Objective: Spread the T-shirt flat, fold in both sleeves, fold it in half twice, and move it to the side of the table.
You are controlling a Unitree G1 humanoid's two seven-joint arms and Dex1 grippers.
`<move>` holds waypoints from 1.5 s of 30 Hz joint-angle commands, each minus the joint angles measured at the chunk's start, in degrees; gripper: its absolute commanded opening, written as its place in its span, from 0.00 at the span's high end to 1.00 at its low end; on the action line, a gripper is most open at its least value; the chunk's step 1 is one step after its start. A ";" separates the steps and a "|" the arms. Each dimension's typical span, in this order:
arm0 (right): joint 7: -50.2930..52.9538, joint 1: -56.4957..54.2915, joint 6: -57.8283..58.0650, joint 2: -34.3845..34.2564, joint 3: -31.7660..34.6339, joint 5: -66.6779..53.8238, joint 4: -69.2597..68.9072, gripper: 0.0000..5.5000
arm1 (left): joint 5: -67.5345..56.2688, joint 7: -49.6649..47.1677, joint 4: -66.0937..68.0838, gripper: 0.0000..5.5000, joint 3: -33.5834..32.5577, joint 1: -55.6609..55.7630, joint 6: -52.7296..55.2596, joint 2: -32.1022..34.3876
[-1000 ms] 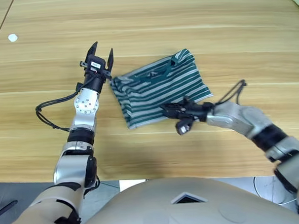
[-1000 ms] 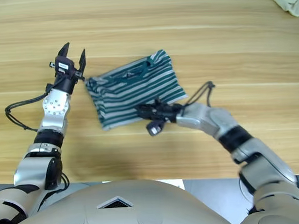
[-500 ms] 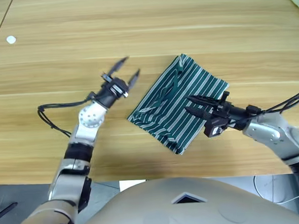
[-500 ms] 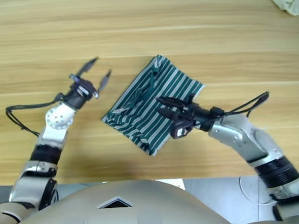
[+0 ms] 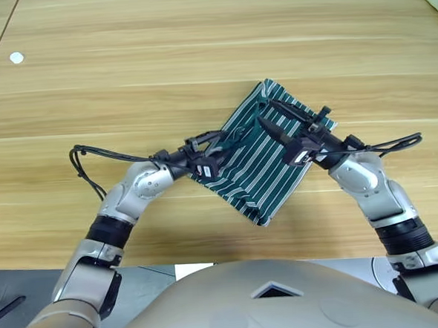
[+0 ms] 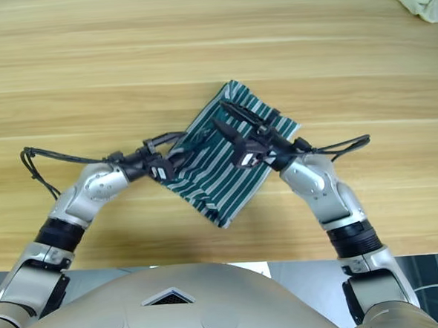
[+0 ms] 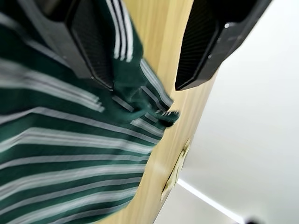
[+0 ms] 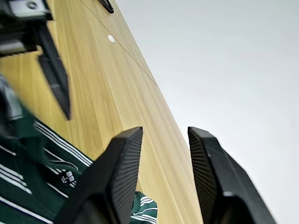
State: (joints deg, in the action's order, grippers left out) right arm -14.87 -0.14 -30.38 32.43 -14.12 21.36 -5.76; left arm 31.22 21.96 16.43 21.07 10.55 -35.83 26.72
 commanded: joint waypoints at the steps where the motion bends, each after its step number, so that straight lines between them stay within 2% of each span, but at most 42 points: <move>1: -0.45 -1.08 -0.39 -0.43 0.27 0.62 0.92 0.68 | 3.03 -3.74 5.50 0.55 -0.08 2.26 2.16 0.88; 3: -0.47 -1.50 -0.56 -0.46 0.57 0.46 1.36 0.68 | 3.92 -6.25 6.89 0.55 -0.51 2.58 3.02 1.17; 8: -0.23 -1.02 -1.14 0.02 1.15 0.71 1.88 0.68 | 0.71 -11.36 8.07 0.55 -6.39 -2.00 7.42 3.14; 13: 0.04 -1.01 -0.61 0.11 2.25 1.17 2.27 0.68 | 0.02 -13.41 7.56 0.55 -7.26 -6.38 9.88 3.60; 16: -1.70 1.38 -0.22 0.71 0.49 3.24 0.42 0.68 | -3.61 -13.07 4.09 0.55 -8.42 -7.61 9.18 3.02; 18: -4.34 4.77 -0.52 1.82 -3.38 7.99 -2.57 0.68 | -8.31 -12.87 1.94 0.55 -10.76 -7.56 8.66 2.10; 22: -12.68 14.56 -3.24 9.98 -11.00 14.38 -2.66 0.68 | -13.56 -15.36 2.37 0.55 -15.51 -3.55 9.69 0.35; 26: -11.91 18.07 -1.98 13.82 -10.24 17.15 2.24 0.68 | -14.93 -15.62 3.18 0.55 -16.39 -2.32 9.20 -0.54; 32: -7.97 14.90 -2.32 19.09 -5.66 16.69 11.40 0.68 | -16.32 -10.66 2.78 0.55 -13.71 -2.56 6.20 -0.12; 36: -7.99 15.52 -6.97 24.29 -0.31 9.09 8.56 0.68 | -15.63 -5.33 1.80 0.55 -9.28 -2.57 2.20 0.02; 41: -7.92 12.96 -11.85 20.44 2.76 -14.23 -5.45 0.68 | -13.06 0.14 9.85 0.55 -2.88 8.66 -2.98 -2.92; 45: -9.93 10.24 -11.14 17.53 3.73 -27.76 -9.01 0.68 | -11.03 -0.96 24.58 0.55 0.26 22.90 -5.45 -10.98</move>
State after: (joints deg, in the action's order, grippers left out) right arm -23.26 11.46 -42.37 51.19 -11.36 -1.36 -13.52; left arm 18.89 21.13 35.02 19.57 27.63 -40.47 19.57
